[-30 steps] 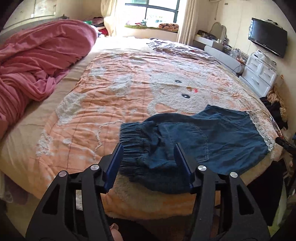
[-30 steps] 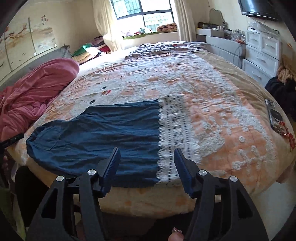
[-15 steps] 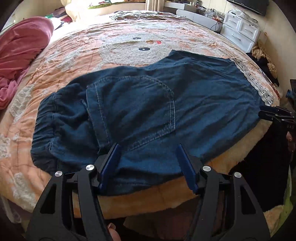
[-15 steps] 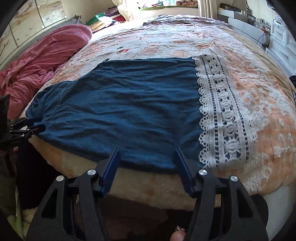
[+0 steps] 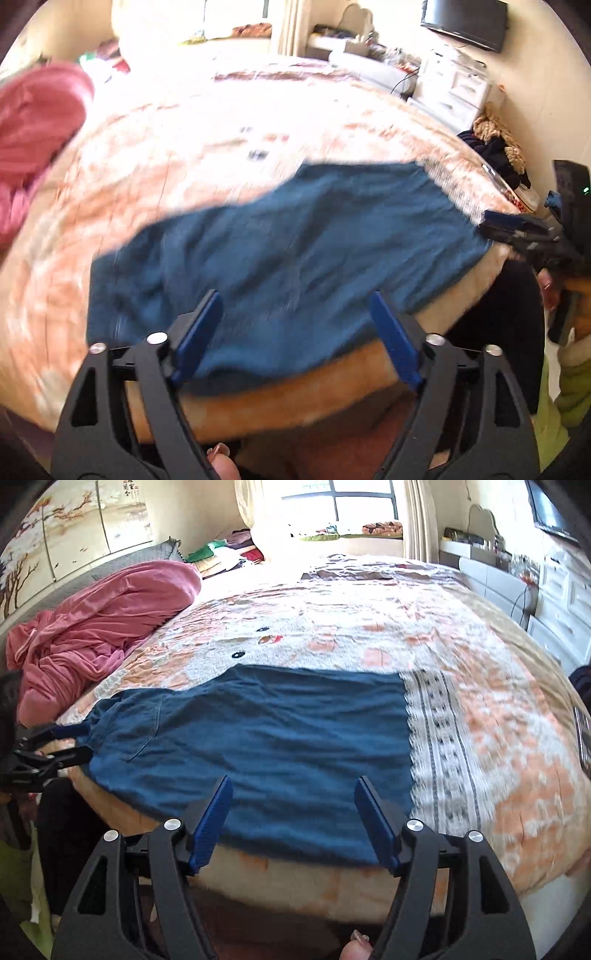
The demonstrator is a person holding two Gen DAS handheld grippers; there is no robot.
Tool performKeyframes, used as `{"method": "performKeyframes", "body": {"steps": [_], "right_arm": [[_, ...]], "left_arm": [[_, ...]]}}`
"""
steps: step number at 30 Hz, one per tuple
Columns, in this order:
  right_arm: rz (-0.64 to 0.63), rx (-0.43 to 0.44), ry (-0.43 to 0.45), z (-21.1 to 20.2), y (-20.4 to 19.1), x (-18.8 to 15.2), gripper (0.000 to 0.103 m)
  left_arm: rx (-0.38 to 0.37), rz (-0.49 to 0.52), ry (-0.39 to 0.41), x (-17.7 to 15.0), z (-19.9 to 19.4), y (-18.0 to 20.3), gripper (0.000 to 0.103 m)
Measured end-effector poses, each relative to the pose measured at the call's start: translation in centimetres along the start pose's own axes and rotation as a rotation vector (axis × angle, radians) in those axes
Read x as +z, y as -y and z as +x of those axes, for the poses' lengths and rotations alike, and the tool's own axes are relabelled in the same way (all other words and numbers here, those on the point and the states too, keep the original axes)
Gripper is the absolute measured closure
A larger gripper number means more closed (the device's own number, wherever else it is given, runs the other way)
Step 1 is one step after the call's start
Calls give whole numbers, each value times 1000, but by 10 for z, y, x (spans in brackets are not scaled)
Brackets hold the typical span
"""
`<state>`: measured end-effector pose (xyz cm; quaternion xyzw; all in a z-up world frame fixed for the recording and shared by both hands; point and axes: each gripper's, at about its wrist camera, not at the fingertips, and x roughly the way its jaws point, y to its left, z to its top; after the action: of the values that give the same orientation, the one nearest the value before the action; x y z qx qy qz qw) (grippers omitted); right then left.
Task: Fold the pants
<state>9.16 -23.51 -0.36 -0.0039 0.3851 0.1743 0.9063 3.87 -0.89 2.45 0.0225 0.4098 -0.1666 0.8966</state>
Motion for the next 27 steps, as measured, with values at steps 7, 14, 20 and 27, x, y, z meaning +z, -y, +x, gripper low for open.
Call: {"method": "performKeyframes", "body": {"steps": [7,14,20,27], "right_arm": [[44,-5,-140,45,3,-9,35],[31,-9,-113,37,2,-30,35],[39,-10,-88,38,0,-38,34],[117,70,-88,23,11,-41,34]], "left_arm": [[-56,96,-29,45,66,41,22],[-11,76,-147,53,122,45,19],[-29,9,-158,38,140,28,16],[-2,39,-180,41,140,35,14]]}}
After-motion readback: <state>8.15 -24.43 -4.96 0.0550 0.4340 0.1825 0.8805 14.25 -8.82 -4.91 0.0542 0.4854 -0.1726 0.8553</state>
